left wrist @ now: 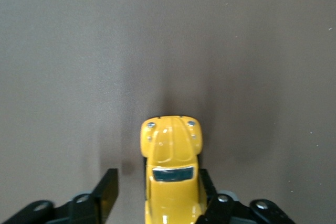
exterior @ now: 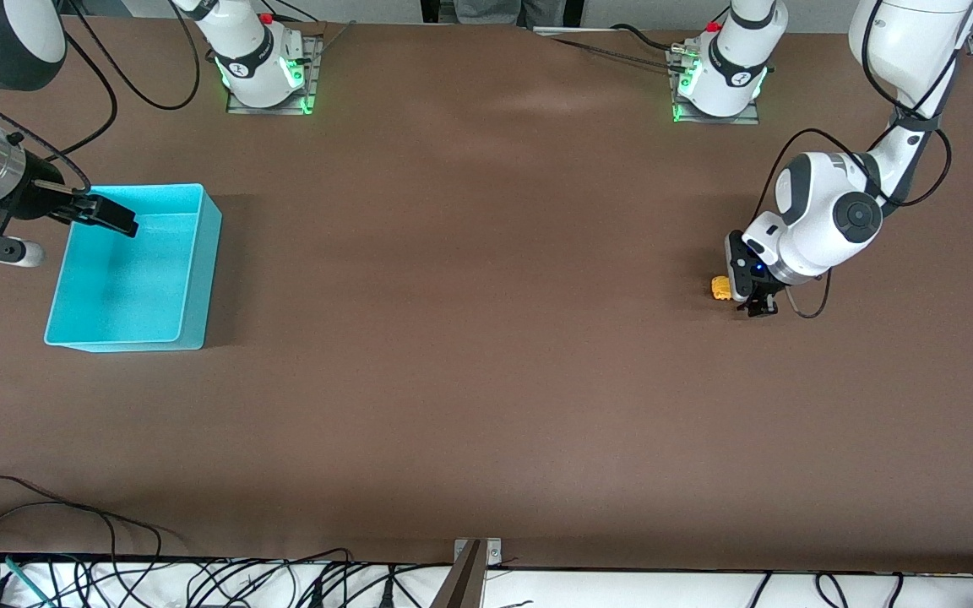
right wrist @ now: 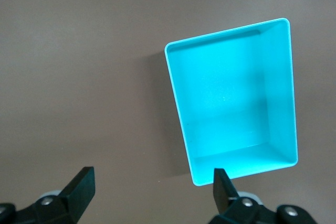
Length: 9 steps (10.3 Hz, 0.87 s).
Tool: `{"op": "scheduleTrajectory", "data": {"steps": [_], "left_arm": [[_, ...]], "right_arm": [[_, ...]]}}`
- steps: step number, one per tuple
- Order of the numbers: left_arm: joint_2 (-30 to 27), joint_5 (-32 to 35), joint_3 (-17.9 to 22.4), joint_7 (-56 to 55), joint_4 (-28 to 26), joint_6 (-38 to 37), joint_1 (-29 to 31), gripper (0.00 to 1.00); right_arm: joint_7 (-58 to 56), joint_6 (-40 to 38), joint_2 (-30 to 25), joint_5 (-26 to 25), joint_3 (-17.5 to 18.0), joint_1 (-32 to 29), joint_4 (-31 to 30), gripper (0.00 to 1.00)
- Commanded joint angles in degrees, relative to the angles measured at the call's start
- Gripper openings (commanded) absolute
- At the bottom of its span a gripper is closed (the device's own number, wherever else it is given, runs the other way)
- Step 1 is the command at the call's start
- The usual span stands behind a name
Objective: Wind up and store yellow beetle car
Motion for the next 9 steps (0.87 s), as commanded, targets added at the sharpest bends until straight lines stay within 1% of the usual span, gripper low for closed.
{"op": "scheduleTrajectory", "data": {"steps": [1,2,4,5,6,7,9], "left_arm": [[0.14,-0.77,0.04,1.69,0.28,0.43,-0.24,0.15],[0.06,-0.77,0.12,1.78,0.28,0.43,-0.24,0.0],[-0.12,-0.59,0.12,1.86,0.36,0.34,-0.24,0.0],[-0.21,1.93,0.04,1.86,0.36,0.26,-0.33,0.0],[-0.21,6.22,0.04,1.78,0.54,0.34,-0.41,0.0],[-0.12,7.48,0.04,1.78,0.54,0.34,-0.33,0.0],[0.06,7.49,0.04,1.78,0.54,0.26,-0.33,0.0]], "right_arm": [[0.79,0.27,-0.84,0.72,-0.28,0.16,-1.08,1.0],[0.79,0.53,-0.84,0.81,-0.28,0.16,-1.35,1.0],[0.87,1.32,-0.49,0.72,-0.19,0.16,-1.35,1.0],[0.87,1.58,-0.31,0.81,-0.19,0.16,-1.52,1.0],[0.87,1.59,-0.31,0.81,-0.19,0.25,-1.61,1.0],[0.87,1.5,-0.4,0.72,-0.28,0.16,-1.87,1.0],[0.87,1.59,-0.4,0.81,-0.19,0.16,-1.96,1.0]]}}
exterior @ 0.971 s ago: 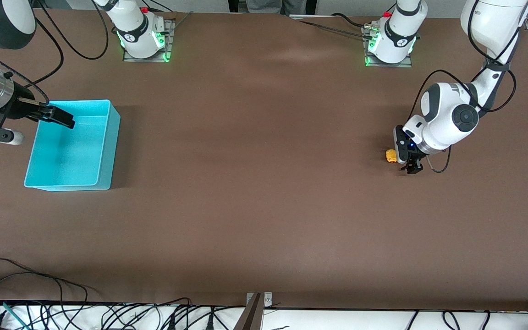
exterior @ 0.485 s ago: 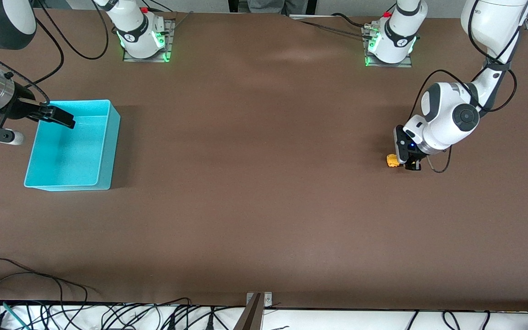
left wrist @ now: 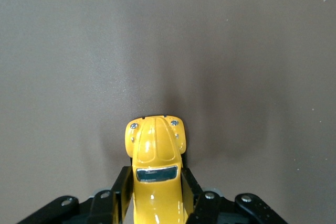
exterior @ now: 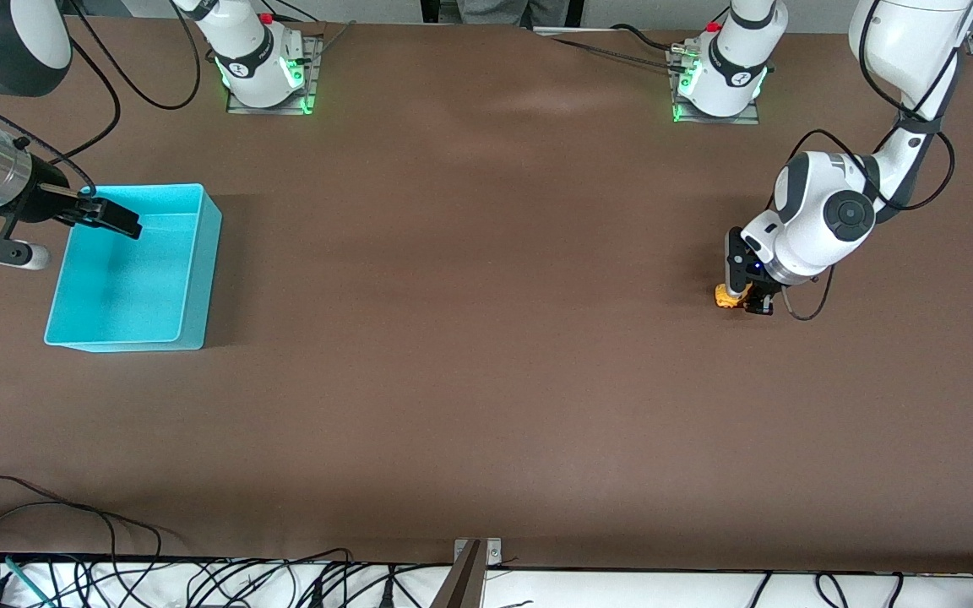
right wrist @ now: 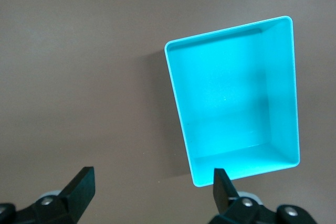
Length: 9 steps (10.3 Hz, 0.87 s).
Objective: Wind up and store yellow beetle car
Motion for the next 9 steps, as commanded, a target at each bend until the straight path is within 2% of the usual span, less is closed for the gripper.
{"op": "scheduleTrajectory", "data": {"steps": [1,6,9], "left_arm": [[0.27,1.17,0.11,0.78,0.36,0.04,-0.18,0.0],[2.9,-3.21,1.25,0.69,0.8,0.13,1.32,0.0],[3.96,-2.62,2.83,1.04,0.89,0.13,1.49,0.0]], "right_arm": [[0.86,0.97,-0.48,0.8,-0.19,0.25,-1.04,1.0],[0.86,1.06,-0.48,0.8,-0.19,0.16,-1.13,1.0],[0.86,1.15,-0.48,0.8,-0.19,0.16,-1.13,1.0]]}}
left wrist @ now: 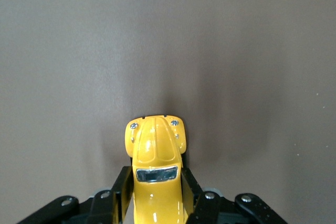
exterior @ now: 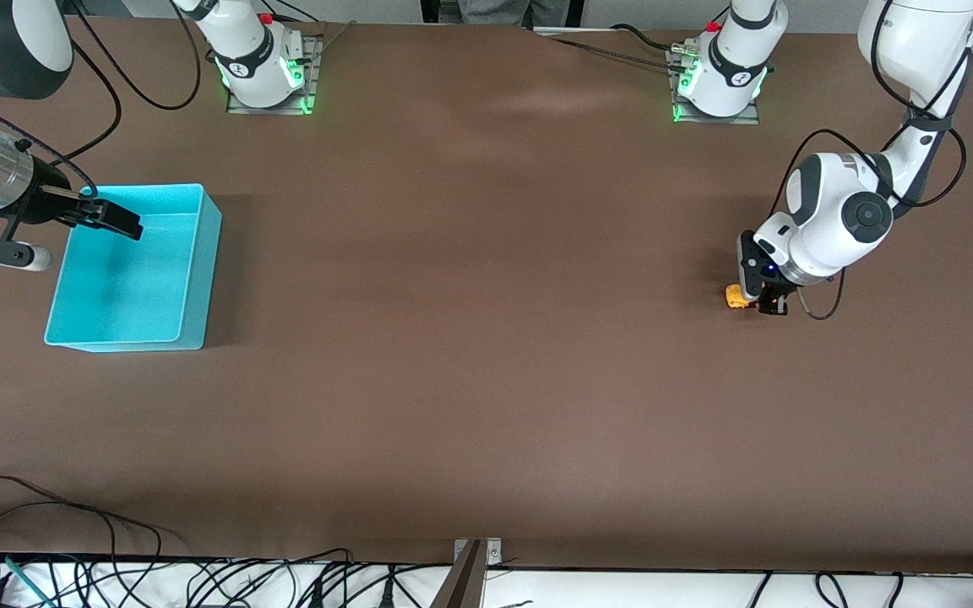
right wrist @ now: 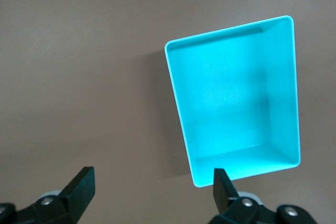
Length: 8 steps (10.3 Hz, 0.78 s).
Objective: Wind up and store yellow beetle car
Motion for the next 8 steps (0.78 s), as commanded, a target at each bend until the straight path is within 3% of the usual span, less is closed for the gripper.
{"op": "scheduleTrajectory", "data": {"steps": [1,8], "left_arm": [[3.93,-0.71,1.33,3.41,0.85,0.18,1.1,0.0],[5.86,-1.24,6.77,16.15,2.96,0.35,2.6,0.0]], "right_arm": [[0.85,0.94,-0.69,0.79,-0.19,0.16,-1.11,1.0],[0.85,1.03,-0.69,0.79,-0.19,0.16,-1.11,1.0]]}}
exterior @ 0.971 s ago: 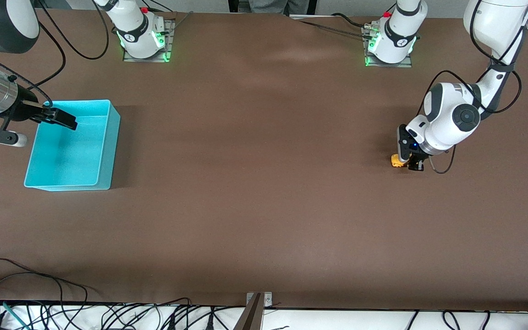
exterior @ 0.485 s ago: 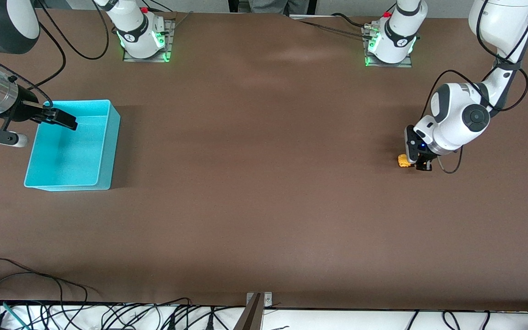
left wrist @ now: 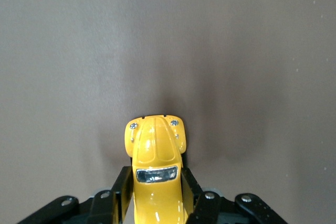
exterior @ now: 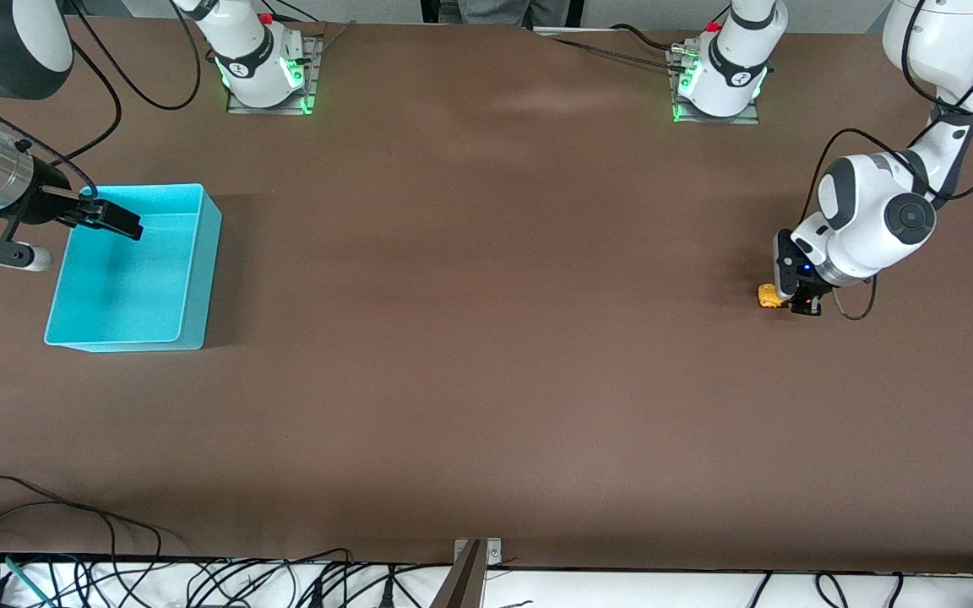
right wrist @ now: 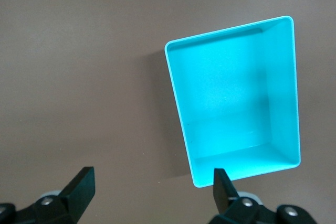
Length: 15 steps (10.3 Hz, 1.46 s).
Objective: Wind up and store yellow beetle car
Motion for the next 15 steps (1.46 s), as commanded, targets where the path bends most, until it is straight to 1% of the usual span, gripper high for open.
{"op": "scheduleTrajectory", "data": {"steps": [1,3,5,7,8,9,10,11,12,15], "left_arm": [[5.32,-1.1,2.27,6.57,1.79,0.79,1.73,0.0],[6.45,-1.19,2.8,8.35,1.88,3.77,3.14,0.0],[6.64,-2.85,2.98,8.26,1.88,3.78,2.97,0.0],[6.55,-2.86,2.98,7.65,1.97,3.78,3.06,0.0],[6.46,-4.6,2.98,6.86,2.75,3.78,2.97,0.08],[6.46,-6.62,2.98,6.42,3.37,3.78,2.88,0.28],[6.29,-6.99,2.98,6.33,3.46,3.6,2.8,0.39],[6.29,-7.17,2.98,6.16,4.25,3.34,2.71,0.55],[6.2,-7.08,2.98,6.33,4.51,3.17,2.71,1.0],[6.02,-7.17,2.89,5.89,5.3,1.06,2.27,1.0]], "right_arm": [[0.85,0.98,-0.71,0.7,-0.19,0.25,-1.11,1.0],[0.85,0.98,-0.71,0.79,-0.19,0.16,-1.11,1.0],[0.85,0.98,-0.71,0.79,-0.19,0.16,-1.11,1.0],[0.85,0.9,-0.71,0.79,-0.19,0.16,-1.11,1.0],[0.85,0.98,-0.71,0.79,-0.19,0.16,-1.11,1.0],[0.85,0.98,-0.71,0.79,-0.19,0.25,-1.11,1.0],[0.85,0.98,-0.71,0.79,-0.19,0.16,-1.11,1.0],[0.85,0.98,-0.71,0.7,-0.19,0.16,-1.11,1.0],[0.85,0.98,-0.71,0.7,-0.19,0.16,-1.2,1.0],[0.85,0.98,-0.71,0.79,-0.19,0.16,-1.2,1.0]]}}
